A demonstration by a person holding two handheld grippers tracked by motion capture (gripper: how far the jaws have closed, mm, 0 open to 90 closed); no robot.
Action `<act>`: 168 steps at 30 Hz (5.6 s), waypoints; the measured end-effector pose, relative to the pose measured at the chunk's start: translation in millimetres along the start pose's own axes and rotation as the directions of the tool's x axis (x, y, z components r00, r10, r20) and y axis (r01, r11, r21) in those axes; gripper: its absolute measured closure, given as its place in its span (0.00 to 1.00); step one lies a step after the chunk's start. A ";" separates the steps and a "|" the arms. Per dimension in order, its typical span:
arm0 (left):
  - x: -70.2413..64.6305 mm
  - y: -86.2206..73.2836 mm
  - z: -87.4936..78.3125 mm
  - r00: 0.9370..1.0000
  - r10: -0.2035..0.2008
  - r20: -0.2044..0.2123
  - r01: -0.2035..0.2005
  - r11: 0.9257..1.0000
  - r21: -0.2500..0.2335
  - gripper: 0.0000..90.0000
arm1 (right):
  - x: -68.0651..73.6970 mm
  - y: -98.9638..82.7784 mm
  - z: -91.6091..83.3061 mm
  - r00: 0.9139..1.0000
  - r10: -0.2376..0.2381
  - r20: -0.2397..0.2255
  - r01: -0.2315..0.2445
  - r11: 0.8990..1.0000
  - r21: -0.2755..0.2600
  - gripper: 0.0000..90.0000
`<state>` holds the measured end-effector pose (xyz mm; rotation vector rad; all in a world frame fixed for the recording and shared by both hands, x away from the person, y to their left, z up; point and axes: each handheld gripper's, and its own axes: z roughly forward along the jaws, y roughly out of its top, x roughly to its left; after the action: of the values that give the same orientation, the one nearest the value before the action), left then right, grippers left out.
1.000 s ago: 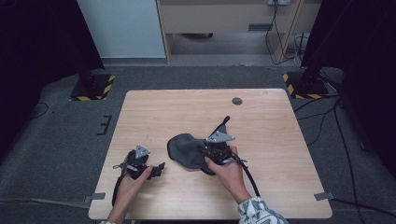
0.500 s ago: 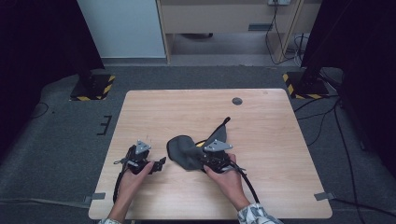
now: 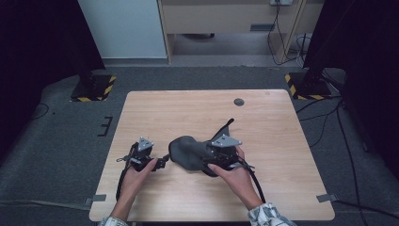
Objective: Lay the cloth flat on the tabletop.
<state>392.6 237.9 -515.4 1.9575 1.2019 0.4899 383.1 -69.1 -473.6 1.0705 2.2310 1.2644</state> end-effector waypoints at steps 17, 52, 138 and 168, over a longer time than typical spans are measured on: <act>-2.4 24.5 11.6 0.999 0.037 0.010 -0.036 0.999 -0.010 0.13 | -65.7 22.3 -20.7 0.996 0.042 0.077 -0.041 0.999 -0.018 0.33; -6.2 33.8 23.8 0.999 0.049 -0.007 -0.049 0.999 0.014 0.15 | -126.0 -1.1 79.2 0.976 0.180 0.120 -0.194 0.974 0.118 0.49; -14.4 58.4 22.7 0.998 0.037 -0.044 -0.042 0.992 -0.119 0.94 | -123.1 17.1 -11.4 0.986 0.154 0.066 -0.150 0.987 -0.058 0.92; -14.2 93.6 -6.8 0.995 0.087 -0.056 -0.095 0.980 -0.174 0.95 | -148.4 20.9 -51.4 0.977 0.189 0.095 -0.177 0.976 -0.128 0.93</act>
<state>435.3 204.3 -437.6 1.8632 1.0632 0.6710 456.3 -204.7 -436.6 1.2899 1.9897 1.3612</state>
